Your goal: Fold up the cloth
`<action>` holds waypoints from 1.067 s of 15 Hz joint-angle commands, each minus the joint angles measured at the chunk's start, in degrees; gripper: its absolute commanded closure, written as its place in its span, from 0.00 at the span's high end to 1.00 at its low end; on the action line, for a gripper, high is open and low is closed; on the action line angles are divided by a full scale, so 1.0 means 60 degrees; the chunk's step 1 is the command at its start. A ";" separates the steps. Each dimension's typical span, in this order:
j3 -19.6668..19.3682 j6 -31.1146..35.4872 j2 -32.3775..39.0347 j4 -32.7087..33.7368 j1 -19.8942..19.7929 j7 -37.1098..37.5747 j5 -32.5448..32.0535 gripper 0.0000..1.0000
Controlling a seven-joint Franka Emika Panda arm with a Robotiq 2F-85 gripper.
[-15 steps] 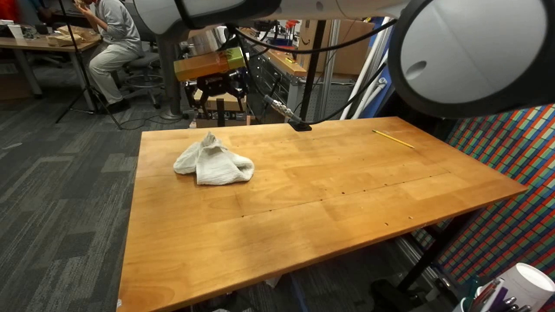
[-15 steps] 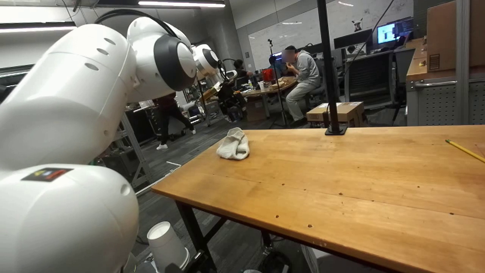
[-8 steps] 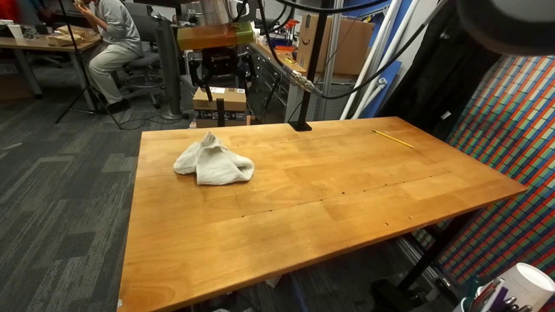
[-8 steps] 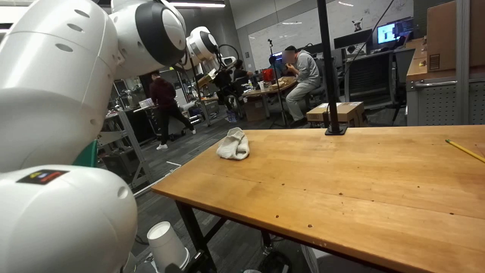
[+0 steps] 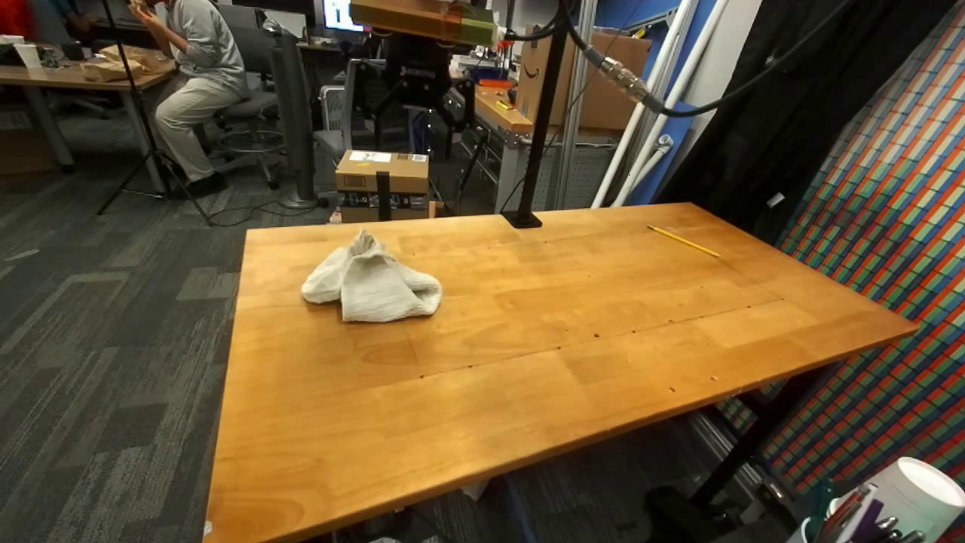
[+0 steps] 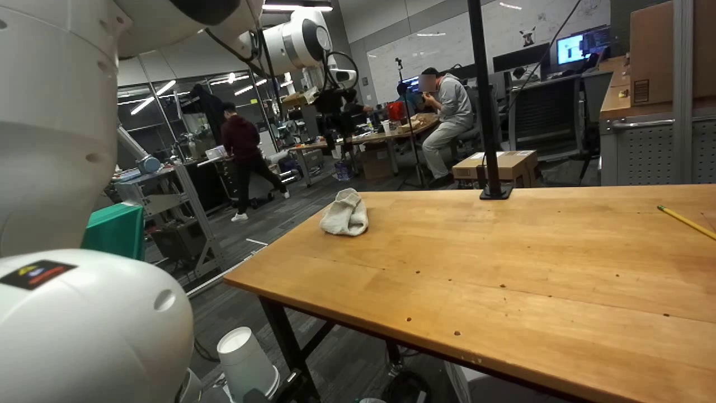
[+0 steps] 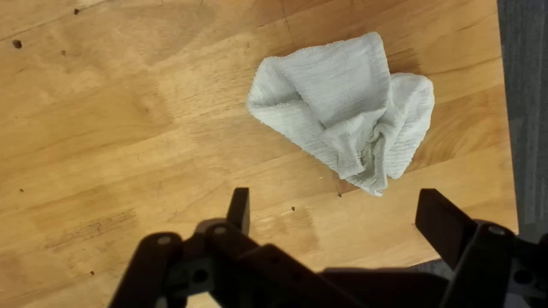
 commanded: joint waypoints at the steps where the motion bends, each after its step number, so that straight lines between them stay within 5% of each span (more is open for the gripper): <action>1: 0.0167 0.1023 -0.1565 -0.2286 -0.0663 -0.0417 0.0614 1.00; 5: 0.0180 0.1733 -0.2749 -0.4107 -0.1097 -0.0736 0.0982 1.00; 6: 0.0190 0.1118 -0.1720 -0.2759 -0.0950 -0.0447 0.0603 1.00; 16: 0.0289 0.1446 -0.2475 -0.3846 -0.1166 -0.0564 0.0678 1.00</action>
